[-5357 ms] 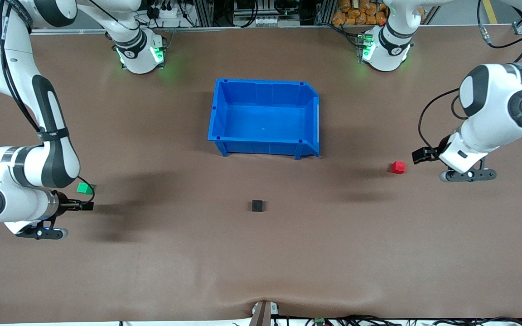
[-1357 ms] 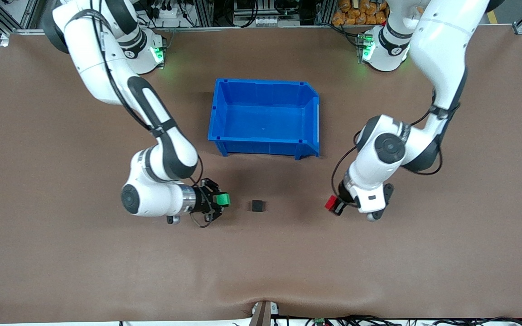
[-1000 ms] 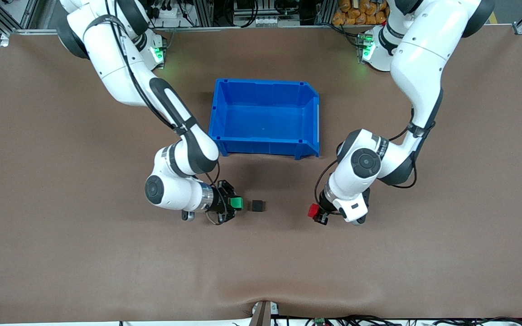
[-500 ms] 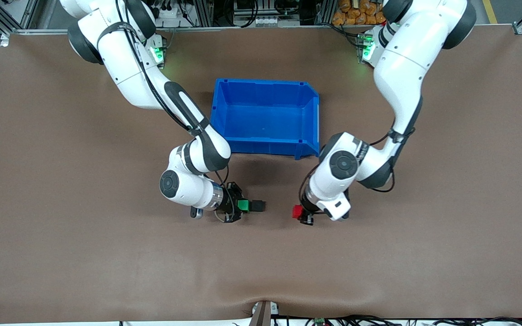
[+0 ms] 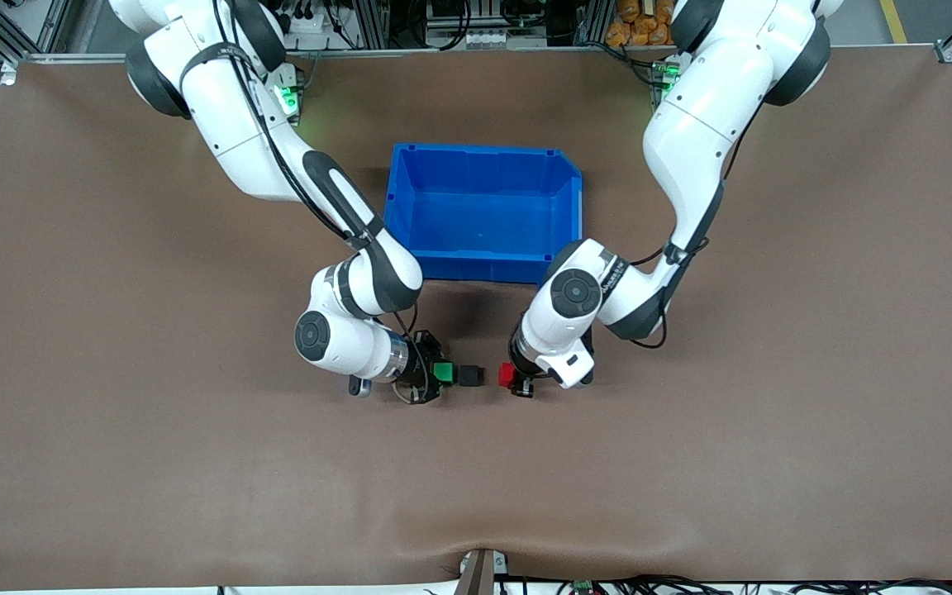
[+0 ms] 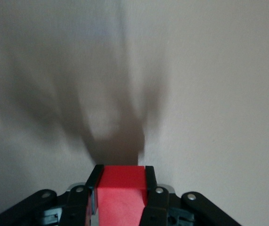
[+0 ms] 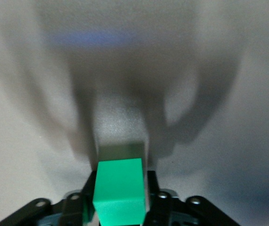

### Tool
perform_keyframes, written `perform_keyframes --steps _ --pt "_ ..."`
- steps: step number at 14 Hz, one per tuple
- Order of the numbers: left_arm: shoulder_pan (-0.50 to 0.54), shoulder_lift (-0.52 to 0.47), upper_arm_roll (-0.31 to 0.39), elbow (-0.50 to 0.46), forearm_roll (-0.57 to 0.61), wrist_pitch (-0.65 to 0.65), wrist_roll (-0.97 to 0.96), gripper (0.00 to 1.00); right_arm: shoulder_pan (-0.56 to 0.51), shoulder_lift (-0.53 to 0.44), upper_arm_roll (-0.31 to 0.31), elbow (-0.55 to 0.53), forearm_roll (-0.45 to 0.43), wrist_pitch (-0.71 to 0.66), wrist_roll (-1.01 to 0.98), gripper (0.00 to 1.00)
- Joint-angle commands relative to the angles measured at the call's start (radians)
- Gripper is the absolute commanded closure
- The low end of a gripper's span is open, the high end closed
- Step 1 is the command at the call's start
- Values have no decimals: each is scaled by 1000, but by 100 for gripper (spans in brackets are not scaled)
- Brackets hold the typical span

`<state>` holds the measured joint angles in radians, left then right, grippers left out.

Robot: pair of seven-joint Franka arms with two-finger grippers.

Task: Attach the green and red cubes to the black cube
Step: 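Lower the green cube beside the black cube while the left gripper lowers the red cube, then open the right gripper and lift it off the green cube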

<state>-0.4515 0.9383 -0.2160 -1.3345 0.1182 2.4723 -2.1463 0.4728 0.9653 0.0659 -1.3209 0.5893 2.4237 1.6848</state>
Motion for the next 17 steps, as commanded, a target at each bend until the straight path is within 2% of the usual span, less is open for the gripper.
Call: perform_keyframes --steps 1,5,6,7,8,10,12,15,17 --pt "-44 33 29 40 9 31 -56 100 13 7 -6 5 15 12 35 36" --pt "-56 54 41 46 8 57 -72 100 27 18 -11 14 12 14 59 38" --pt "-61 59 41 46 9 66 -75 100 27 18 -11 14 12 14 59 33" --pt "-67 66 43 46 9 76 -81 100 21 17 -11 14 12 11 59 11" --pt "-70 68 44 46 9 79 -87 100 9 10 -11 14 12 0 55 0" --pt "-73 74 43 47 9 86 -92 100 -29 -5 -8 14 17 -15 46 0" --pt "-85 85 46 54 9 102 -101 100 -37 -20 -9 34 15 -121 47 0" --pt "-93 99 46 74 8 103 -106 100 -107 -34 -11 123 14 -311 41 0" --pt "-99 120 46 103 9 103 -107 100 -146 -42 -12 161 7 -394 -31 0"
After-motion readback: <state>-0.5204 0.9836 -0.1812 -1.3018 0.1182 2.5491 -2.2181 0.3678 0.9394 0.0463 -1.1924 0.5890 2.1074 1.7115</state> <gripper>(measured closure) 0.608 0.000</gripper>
